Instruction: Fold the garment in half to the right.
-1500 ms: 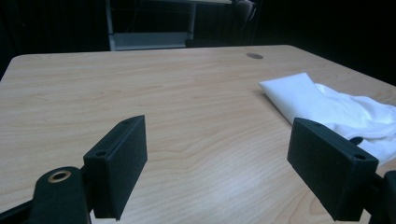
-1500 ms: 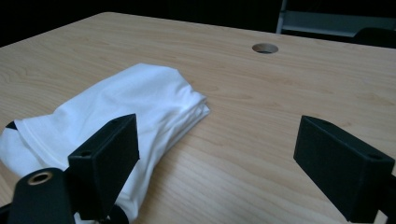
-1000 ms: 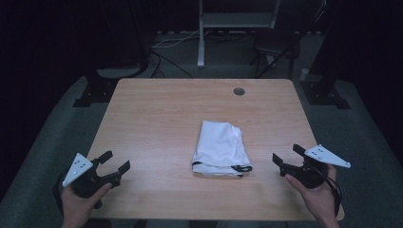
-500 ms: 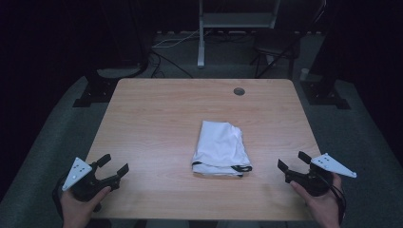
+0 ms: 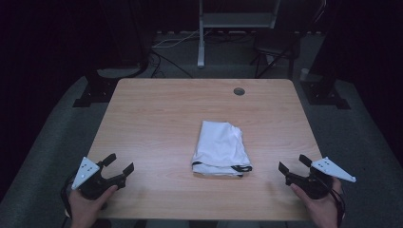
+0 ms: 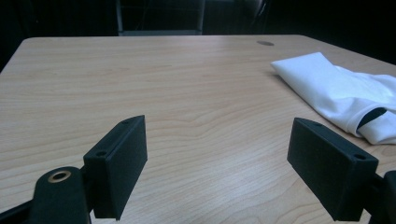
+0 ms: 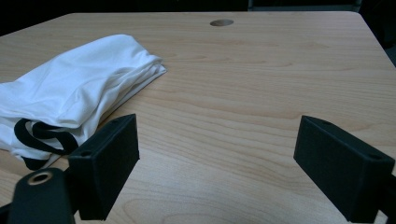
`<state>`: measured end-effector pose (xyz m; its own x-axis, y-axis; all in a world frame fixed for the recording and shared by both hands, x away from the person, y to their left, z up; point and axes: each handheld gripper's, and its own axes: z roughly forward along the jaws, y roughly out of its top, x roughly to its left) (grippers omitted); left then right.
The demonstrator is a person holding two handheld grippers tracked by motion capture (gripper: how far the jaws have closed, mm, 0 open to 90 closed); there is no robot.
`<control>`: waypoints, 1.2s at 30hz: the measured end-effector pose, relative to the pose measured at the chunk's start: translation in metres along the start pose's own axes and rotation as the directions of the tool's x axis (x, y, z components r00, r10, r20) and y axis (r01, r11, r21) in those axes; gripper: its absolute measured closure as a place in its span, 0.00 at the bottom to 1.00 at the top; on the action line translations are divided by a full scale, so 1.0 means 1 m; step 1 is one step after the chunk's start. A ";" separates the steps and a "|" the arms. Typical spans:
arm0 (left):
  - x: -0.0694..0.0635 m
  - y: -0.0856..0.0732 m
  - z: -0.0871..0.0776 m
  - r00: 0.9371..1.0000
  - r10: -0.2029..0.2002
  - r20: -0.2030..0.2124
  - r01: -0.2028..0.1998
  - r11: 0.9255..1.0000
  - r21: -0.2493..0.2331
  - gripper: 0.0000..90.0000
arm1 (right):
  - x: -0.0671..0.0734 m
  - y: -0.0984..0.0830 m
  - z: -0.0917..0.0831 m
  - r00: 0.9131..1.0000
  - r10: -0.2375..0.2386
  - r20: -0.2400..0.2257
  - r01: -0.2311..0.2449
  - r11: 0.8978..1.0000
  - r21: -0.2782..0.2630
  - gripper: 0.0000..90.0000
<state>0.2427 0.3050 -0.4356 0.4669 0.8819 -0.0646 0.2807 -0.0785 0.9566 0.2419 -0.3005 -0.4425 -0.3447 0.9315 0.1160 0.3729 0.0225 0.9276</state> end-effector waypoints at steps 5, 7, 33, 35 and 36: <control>-0.002 -0.002 0.003 1.000 0.008 -0.005 -0.008 1.000 -0.005 0.22 | 0.000 -0.001 0.000 1.000 -0.004 0.000 0.004 1.000 -0.003 0.15; -0.002 -0.002 0.003 1.000 0.015 -0.007 -0.015 1.000 -0.005 0.22 | 0.000 -0.001 -0.001 1.000 -0.005 0.001 0.005 1.000 -0.006 0.15; -0.007 -0.003 0.002 0.999 0.044 -0.032 -0.045 0.999 -0.026 0.22 | 0.003 -0.002 -0.002 0.999 -0.054 -0.005 0.054 0.998 -0.012 0.14; -0.008 -0.003 0.002 0.999 0.044 -0.031 -0.045 0.999 -0.025 0.22 | 0.003 -0.002 -0.002 0.999 -0.054 -0.007 0.054 0.998 -0.012 0.14; -0.008 -0.003 0.002 0.999 0.044 -0.032 -0.045 0.999 -0.026 0.22 | 0.003 -0.002 -0.002 0.999 -0.051 -0.008 0.051 0.999 -0.012 0.14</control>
<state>0.2398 0.2971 -0.4385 0.4519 0.8919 -0.0137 0.2374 -0.1055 0.9657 0.2385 -0.2985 -0.4432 -0.3704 0.9261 0.0716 0.3444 0.0653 0.9365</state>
